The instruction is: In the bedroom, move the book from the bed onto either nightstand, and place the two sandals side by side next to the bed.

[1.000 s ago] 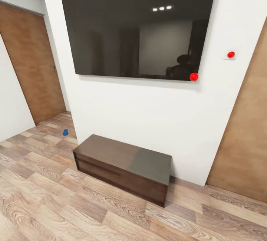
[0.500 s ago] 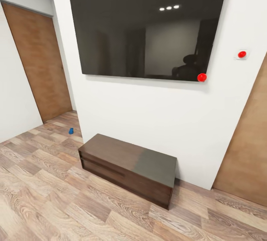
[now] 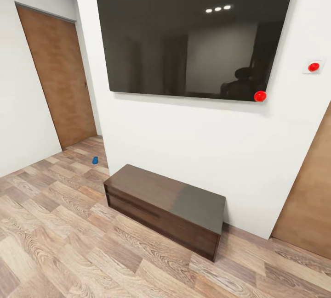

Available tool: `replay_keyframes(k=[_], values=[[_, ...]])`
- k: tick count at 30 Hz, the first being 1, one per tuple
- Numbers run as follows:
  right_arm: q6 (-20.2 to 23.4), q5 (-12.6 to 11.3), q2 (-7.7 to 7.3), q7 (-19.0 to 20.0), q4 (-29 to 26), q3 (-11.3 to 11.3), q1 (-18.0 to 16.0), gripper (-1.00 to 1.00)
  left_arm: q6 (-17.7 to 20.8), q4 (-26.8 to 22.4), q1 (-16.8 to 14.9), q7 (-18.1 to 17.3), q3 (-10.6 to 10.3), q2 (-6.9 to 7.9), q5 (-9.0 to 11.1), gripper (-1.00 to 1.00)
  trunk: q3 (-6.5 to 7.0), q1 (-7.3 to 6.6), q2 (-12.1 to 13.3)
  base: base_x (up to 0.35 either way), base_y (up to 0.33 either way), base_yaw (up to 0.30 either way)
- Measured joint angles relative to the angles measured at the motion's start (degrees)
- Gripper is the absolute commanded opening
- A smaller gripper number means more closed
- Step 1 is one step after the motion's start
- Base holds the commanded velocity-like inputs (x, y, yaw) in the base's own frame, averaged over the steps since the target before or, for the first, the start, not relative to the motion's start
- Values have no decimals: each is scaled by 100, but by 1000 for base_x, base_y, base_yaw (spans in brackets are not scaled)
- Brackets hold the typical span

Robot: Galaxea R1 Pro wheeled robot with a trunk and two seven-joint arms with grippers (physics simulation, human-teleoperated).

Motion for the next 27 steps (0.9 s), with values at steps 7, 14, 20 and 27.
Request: replay_keyframes(k=[7,14,20,27], values=[[2,0,-7,-1,-1,0,0,100,0,-2,1,1,0,1,0,100,0,0,0,0,0,154],[2,0,-8,-1,-1,0,0,100,0,-2,1,0,0,1,0,100,0,0,0,0,0,174],[0,0,-8,0,0,0,0,100,0,0,0,0,0,3,0,100,0,0,0,0,0,93],[0,0,-8,0,0,0,0,100,0,0,0,0,-2,4,-7,100,0,0,0,0,0,11]])
